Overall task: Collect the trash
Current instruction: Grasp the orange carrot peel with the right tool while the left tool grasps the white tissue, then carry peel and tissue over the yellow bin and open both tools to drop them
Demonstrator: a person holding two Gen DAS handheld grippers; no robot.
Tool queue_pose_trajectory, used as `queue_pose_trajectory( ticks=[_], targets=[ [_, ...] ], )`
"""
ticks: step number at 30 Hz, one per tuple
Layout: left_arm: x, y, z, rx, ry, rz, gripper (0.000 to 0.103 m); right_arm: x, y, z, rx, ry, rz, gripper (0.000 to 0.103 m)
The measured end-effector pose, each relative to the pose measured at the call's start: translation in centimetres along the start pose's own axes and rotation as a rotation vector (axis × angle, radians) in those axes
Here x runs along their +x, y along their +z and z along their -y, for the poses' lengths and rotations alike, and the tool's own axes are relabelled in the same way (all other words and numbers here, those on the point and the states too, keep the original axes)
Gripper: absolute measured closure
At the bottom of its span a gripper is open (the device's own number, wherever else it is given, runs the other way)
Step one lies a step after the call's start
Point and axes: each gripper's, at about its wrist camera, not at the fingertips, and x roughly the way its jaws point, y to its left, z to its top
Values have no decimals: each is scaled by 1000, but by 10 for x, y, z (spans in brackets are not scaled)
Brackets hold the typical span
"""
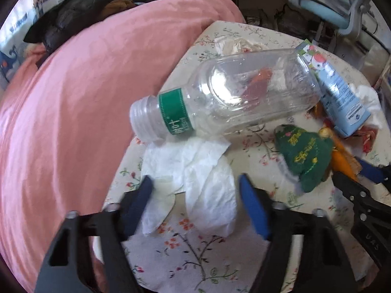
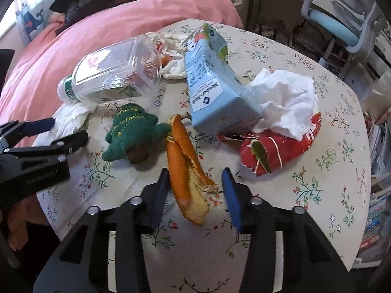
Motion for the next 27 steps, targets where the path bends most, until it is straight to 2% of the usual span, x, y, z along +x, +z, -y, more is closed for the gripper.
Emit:
queue_pose_trajectory(
  ticks=[2,3,4,6,10,14,20,27],
  targets=[
    [-2,-1,-1,-2,-2,4,68,-2,-1,4,12,24,-2,81],
    [-3,-2,-2,-6,-6,6,80,-5,-2,4,8,27,-1,85],
    [-4,-3,-4,-12,-15,4,87,-7,-3,5,4,29,-1,86],
    [-9,-7,-9,-39,-67,0,94,-12,-7,5,-2,34,1,88],
    [-28,-19,-12,-60,-160,25,96,-28,-17,7,4,49,14,88],
    [-56,-33,-7,-23,-219,98,96,-53,-30,13,27,74,43,88],
    [-77,-53,-3,2,-266,144,96,-93,-48,4,36,150,88,89],
    [-92,-73,-9,4,-293,162,96,-121,-84,-36,2,229,107,89]
  ],
)
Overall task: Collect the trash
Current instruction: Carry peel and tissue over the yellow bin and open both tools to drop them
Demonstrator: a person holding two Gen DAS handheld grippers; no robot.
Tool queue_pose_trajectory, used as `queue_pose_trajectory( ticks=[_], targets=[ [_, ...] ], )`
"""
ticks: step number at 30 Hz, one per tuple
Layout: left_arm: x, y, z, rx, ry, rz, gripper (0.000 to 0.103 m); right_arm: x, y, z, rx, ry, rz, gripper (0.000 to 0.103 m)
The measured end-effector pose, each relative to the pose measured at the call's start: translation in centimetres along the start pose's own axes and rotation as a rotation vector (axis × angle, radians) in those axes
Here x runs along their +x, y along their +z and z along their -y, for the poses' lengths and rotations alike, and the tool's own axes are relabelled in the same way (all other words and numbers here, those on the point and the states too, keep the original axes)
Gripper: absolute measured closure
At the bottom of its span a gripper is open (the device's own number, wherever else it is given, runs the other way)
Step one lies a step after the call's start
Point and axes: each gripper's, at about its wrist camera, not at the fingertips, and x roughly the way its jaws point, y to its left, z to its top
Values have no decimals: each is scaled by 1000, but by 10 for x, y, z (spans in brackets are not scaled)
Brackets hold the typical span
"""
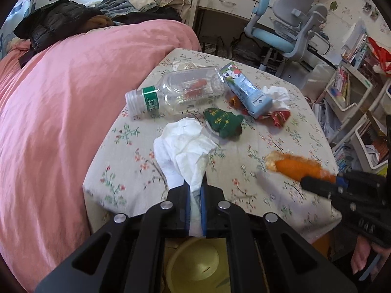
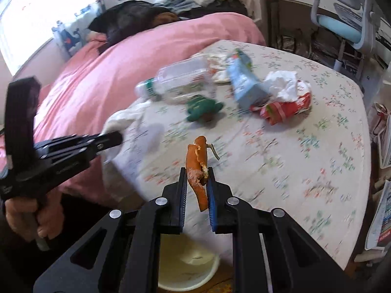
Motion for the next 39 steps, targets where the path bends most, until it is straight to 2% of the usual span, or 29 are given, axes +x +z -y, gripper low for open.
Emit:
queue_pose_trajectory(
  ticks=[5,9,11,13,15,16,19,25,26,27,29,30,31,35,39],
  targets=[
    [-10,-12,-1,10,-13,3,96,-6,-36,-26,10,83,-26,89],
    [-18,-23,4,26,-27,7,96,1,-63,-46,-19,129,-109,89],
    [-21,-30,6,36,-32,1,96,7,-74,-51,-24,109,-146,87],
    [-22,-38,9,45,-34,-12,96,9,-77,-51,-4,103,-163,81],
    [-23,-45,10,50,-36,-26,96,8,-76,-46,17,63,-142,59],
    [-23,-49,12,53,-39,-33,96,5,-74,-43,29,45,-121,56],
    [-22,-62,18,65,-55,-72,96,-6,-67,-28,93,1,-51,53],
    [-3,-98,42,182,-69,-260,96,-26,-62,4,212,-78,73,50],
    [-1,-99,44,193,-58,-266,95,-29,-62,7,227,-93,93,49],
    [-2,-99,44,198,-51,-261,94,-31,-60,10,238,-101,104,47],
    [-6,-94,40,172,-57,-242,78,-37,-61,17,256,-113,125,44],
    [-9,-91,36,150,-52,-221,54,-37,-60,19,266,-122,132,42],
    [-13,-88,32,124,-41,-188,43,-37,-61,21,272,-126,135,40],
    [-20,-81,20,57,-42,-124,43,-36,-62,23,286,-141,141,39],
    [-32,-76,16,23,1,-27,37,-35,-61,21,275,-155,154,38]
  ],
)
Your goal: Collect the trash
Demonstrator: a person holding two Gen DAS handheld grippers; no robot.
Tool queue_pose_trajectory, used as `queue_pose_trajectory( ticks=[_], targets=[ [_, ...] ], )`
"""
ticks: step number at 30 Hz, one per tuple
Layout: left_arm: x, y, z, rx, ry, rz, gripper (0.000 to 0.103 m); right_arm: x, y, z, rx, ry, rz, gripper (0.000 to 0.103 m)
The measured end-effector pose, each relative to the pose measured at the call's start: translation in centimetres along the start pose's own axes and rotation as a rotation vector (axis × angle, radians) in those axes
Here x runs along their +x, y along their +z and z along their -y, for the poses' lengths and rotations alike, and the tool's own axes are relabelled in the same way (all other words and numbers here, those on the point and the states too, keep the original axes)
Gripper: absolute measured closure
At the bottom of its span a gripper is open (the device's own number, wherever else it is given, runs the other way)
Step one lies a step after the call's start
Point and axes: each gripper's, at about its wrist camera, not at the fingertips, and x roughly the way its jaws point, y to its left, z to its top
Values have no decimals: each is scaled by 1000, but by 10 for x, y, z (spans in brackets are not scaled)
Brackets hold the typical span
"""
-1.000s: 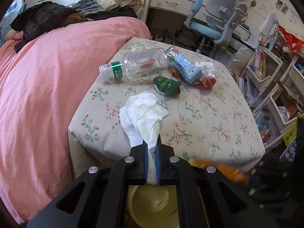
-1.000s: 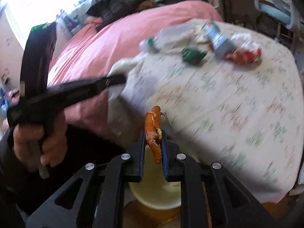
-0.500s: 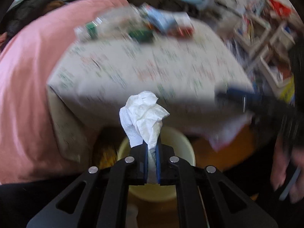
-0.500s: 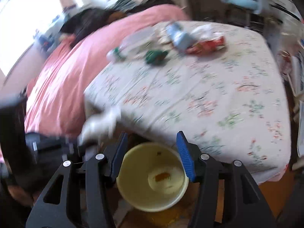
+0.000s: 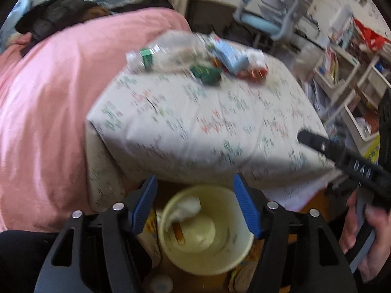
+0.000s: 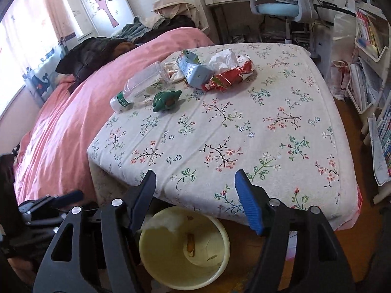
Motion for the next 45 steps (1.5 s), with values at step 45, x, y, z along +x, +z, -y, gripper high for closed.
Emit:
queue_pose_trajectory(
  ticks=[45],
  targets=[
    [-14,9,-1,-4,178,166,18,-9,2,-11,-57,-21,62,29]
  ],
)
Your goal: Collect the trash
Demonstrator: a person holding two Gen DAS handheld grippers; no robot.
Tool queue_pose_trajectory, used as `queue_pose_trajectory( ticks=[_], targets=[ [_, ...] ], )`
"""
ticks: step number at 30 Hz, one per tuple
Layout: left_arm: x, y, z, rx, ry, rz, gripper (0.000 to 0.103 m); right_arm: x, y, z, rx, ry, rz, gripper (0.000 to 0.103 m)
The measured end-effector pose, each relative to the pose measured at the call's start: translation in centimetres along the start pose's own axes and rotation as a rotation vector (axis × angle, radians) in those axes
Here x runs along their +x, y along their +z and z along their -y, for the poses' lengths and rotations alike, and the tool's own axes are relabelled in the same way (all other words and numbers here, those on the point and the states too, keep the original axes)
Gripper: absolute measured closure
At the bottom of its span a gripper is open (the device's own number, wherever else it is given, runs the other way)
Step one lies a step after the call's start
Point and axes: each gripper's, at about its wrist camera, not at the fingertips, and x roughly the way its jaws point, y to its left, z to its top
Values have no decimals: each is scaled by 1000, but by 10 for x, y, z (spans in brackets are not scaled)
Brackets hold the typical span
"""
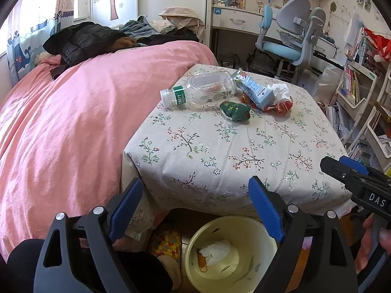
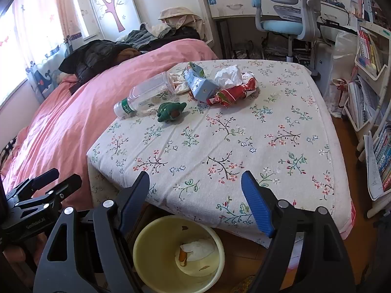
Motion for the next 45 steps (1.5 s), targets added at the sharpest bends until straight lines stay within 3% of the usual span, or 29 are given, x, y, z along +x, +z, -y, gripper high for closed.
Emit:
queue_pose_trajectory(
  ticks=[37,45],
  targets=[
    [-3,2,1,5,15,9,13,0,0,-4,-12,1,7,26],
    [-10,8,-6,-28,10,42,13,0,1,-10,-26,6,13,26]
  ],
)
